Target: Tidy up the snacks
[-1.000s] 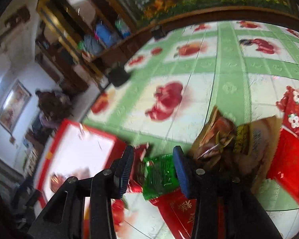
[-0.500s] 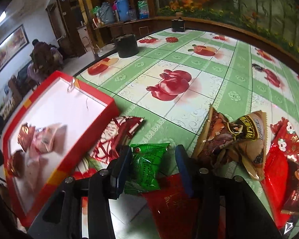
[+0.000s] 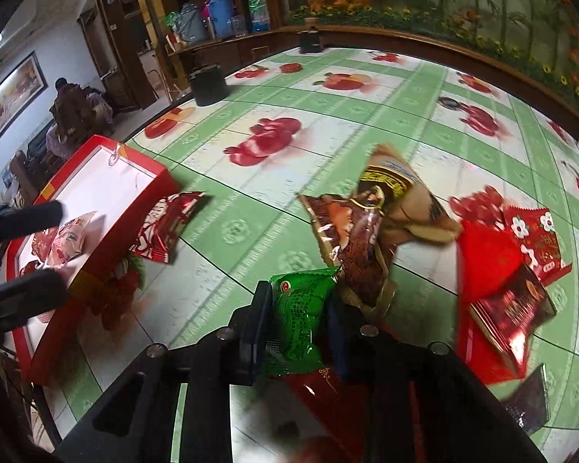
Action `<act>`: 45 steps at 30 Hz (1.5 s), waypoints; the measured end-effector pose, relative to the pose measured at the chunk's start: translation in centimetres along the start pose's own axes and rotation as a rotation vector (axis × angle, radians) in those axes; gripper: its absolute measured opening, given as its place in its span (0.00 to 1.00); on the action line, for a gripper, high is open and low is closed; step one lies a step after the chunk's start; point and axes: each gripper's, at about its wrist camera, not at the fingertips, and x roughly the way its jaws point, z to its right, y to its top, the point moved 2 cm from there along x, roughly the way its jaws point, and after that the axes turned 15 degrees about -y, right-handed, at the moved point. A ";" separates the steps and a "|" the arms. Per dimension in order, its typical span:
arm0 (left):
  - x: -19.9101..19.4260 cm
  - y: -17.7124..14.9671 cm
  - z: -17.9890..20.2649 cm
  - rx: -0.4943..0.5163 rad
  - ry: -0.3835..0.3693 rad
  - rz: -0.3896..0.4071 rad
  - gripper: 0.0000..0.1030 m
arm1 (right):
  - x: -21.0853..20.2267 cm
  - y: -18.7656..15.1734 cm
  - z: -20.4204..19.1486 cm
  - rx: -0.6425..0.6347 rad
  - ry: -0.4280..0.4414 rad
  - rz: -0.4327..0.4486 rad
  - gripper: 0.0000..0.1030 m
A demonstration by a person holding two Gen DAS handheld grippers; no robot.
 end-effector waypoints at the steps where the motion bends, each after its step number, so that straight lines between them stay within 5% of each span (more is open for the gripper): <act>1: 0.7 0.2 -0.4 -0.026 -0.011 -0.009 0.74 | 0.0 0.0 0.1 0.002 0.001 -0.001 0.26; 7: 3.0 0.5 -2.8 -0.133 -0.027 -0.047 0.73 | -0.1 0.0 0.0 -0.001 -0.004 -0.003 0.27; 14: 4.2 2.0 -3.4 -0.147 -0.011 -0.053 0.73 | 0.0 0.0 0.1 0.005 0.002 -0.007 0.28; 22: 6.4 2.1 -1.8 -0.138 -0.123 -0.124 0.73 | 0.1 0.2 0.6 0.048 0.043 -0.028 0.28; 26: 6.0 2.1 -0.8 -0.118 -0.223 -0.098 0.73 | 0.2 0.2 1.1 0.073 0.070 -0.044 0.28; 30: 4.2 2.4 -1.6 -0.129 -0.192 -0.077 0.73 | 0.2 0.2 1.3 0.088 0.083 -0.053 0.28; 45: 4.4 0.3 1.5 0.409 0.012 -0.236 0.73 | 0.2 0.2 1.2 0.084 0.080 -0.052 0.29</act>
